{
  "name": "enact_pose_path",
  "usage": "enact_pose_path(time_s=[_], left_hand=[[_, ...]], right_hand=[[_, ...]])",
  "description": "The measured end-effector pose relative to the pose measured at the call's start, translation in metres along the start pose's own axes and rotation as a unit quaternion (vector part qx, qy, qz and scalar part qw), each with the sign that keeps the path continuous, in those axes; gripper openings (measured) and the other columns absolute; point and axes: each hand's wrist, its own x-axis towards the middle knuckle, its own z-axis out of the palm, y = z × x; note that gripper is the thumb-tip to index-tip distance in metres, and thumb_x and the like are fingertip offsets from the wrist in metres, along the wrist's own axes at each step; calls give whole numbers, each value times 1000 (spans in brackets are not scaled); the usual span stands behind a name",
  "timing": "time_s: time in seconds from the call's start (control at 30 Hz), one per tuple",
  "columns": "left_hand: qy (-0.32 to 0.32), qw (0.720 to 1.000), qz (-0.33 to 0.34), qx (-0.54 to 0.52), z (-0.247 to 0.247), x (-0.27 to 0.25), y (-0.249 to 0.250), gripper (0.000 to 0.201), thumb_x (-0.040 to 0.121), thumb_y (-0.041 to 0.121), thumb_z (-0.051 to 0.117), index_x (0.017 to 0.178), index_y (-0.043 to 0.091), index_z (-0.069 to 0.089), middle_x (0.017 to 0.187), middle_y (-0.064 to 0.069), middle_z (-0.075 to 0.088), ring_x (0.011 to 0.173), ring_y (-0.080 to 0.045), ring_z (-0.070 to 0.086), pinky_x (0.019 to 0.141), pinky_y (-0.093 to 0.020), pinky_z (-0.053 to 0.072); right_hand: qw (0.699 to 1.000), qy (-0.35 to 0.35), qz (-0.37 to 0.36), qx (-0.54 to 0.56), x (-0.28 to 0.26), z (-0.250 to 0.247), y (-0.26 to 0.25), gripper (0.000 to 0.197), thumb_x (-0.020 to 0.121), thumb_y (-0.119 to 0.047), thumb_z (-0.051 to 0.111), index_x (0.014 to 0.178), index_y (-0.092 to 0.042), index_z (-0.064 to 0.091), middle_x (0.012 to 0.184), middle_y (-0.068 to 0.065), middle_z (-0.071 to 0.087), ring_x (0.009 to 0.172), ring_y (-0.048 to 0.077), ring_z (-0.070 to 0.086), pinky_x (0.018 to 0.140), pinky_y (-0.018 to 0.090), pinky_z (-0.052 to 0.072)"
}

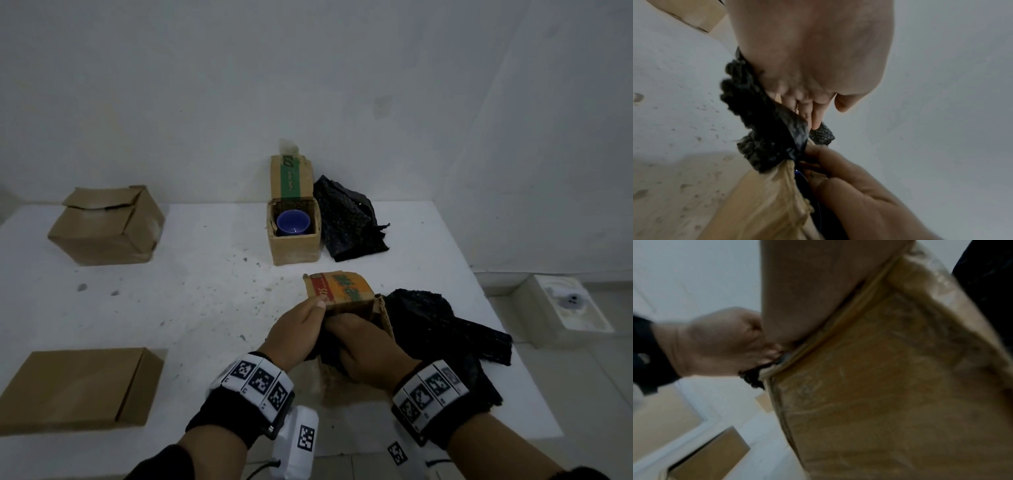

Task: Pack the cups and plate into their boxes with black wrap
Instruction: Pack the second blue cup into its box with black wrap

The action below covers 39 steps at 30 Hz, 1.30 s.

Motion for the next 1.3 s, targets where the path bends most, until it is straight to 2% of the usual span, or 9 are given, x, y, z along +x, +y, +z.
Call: enact_pose_path(time_s=[0.17, 0.23, 0.33, 0.5, 0.67, 0.87, 1.0, 1.17, 1.3], left_hand=[[-28, 992, -57, -111, -6, 6, -3, 39, 96, 53, 25, 97, 41, 61, 127, 2, 57, 107, -13, 52, 102, -34, 37], [-57, 985, -67, -151, -10, 5, 0, 45, 96, 53, 19, 114, 36, 57, 137, 2, 49, 117, -13, 47, 102, -29, 30], [-92, 976, -69, -183, -16, 2, 1, 59, 97, 49, 9, 140, 21, 38, 146, 3, 38, 137, -13, 29, 104, -27, 20], [-96, 965, -68, -235, -15, 2, -10, 61, 96, 51, 4, 141, 23, 34, 148, 6, 34, 133, -5, 26, 108, -29, 14], [-94, 946, -59, -304, -8, -1, -24, 60, 85, 63, 19, 132, 33, 42, 148, 7, 33, 133, -7, 28, 115, -30, 17], [-61, 956, -61, -280, -5, -1, -31, 71, 82, 68, 24, 132, 26, 50, 139, 9, 47, 131, -7, 38, 90, -12, 31], [-51, 952, -57, -297, -2, -2, -28, 56, 97, 51, 12, 137, 24, 40, 141, 10, 40, 129, -3, 32, 104, -21, 22], [-31, 945, -63, -321, 8, -2, -24, 52, 98, 48, 7, 136, 30, 37, 143, 9, 38, 132, -6, 29, 114, -33, 17], [-13, 943, -68, -327, 12, -2, -23, 57, 98, 47, 7, 140, 23, 38, 145, 7, 39, 134, -10, 31, 108, -30, 24]], right_hand=[[992, -56, -1, -116, 18, 2, 2, 62, 79, -44, 15, 95, -5, 61, 101, 10, 59, 92, 26, 50, 83, 40, 42], [985, -62, 14, -161, 24, -1, -2, 71, 79, -45, 7, 104, -6, 60, 108, 9, 58, 98, 26, 48, 82, 38, 37], [977, -73, 57, -191, 32, 3, -10, 52, 95, -37, 20, 116, -7, 57, 117, 8, 57, 105, 26, 47, 86, 39, 33], [979, -38, 75, -187, 32, 8, -10, 37, 98, -31, 35, 113, -10, 60, 116, 8, 58, 106, 26, 50, 81, 37, 37], [995, 52, 89, -3, 21, 11, -8, 25, 84, -25, 58, 108, -20, 55, 106, 0, 61, 96, 16, 56, 78, 31, 50], [999, 3, 35, -21, 20, 0, -6, 13, 87, -13, 54, 92, -6, 64, 95, 10, 62, 92, 25, 53, 76, 37, 46], [993, -56, -42, -91, 23, 1, 4, 16, 84, -15, 53, 87, -4, 64, 95, 13, 60, 90, 29, 54, 71, 40, 48], [992, -41, -73, -95, 21, 3, 11, 45, 87, -40, 34, 87, -8, 65, 92, 8, 63, 88, 25, 55, 75, 37, 45], [1000, -10, -23, 4, 21, 2, 16, 27, 83, -41, 57, 102, -21, 56, 98, -1, 64, 93, 19, 56, 82, 37, 45]])
